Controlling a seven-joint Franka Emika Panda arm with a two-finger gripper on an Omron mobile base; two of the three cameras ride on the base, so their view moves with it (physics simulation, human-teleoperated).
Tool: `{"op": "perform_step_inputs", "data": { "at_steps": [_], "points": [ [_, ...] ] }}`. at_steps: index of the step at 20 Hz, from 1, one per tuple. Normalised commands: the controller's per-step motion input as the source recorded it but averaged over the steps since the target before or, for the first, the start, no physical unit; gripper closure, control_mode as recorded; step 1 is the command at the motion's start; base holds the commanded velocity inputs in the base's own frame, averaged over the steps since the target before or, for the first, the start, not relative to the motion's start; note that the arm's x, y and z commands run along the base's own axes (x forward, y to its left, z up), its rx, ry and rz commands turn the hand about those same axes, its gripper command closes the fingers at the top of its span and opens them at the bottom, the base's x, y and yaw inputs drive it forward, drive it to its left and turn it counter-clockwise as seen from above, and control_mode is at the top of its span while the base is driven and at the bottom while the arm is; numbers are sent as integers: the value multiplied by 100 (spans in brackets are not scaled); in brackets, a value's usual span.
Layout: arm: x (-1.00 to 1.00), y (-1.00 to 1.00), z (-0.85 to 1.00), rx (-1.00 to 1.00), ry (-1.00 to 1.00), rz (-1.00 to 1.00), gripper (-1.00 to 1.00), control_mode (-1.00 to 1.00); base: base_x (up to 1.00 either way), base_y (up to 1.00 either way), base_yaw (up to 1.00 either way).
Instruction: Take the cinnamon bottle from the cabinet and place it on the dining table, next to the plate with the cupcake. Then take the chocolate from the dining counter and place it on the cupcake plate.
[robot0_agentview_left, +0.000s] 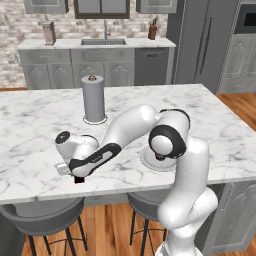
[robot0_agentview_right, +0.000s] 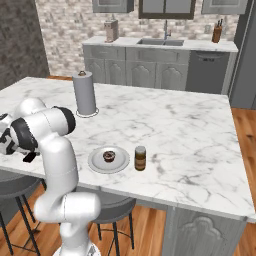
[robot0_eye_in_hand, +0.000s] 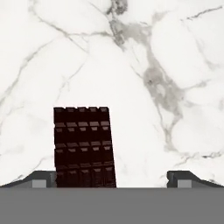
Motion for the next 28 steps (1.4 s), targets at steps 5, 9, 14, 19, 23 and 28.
{"op": "perform_step_inputs", "data": {
  "at_steps": [5, 9, 14, 19, 23, 28],
  "points": [
    [17, 2, -12, 6, 0, 4, -100, -100, 0, 0, 0],
    [4, 14, -10, 8, 0, 3, -100, -100, 0, 0, 0],
    [0, 15, -9, 6, 0, 0, -100, -100, 0, 0, 0],
    [0, 7, -13, 0, 7, 0, -100, -100, 0, 0, 0],
    [0, -8, -27, 0, 16, 0, -100, -100, 0, 0, 0],
    [0, -12, -36, 0, 22, 0, -100, -100, 0, 0, 0]
  ]
}}
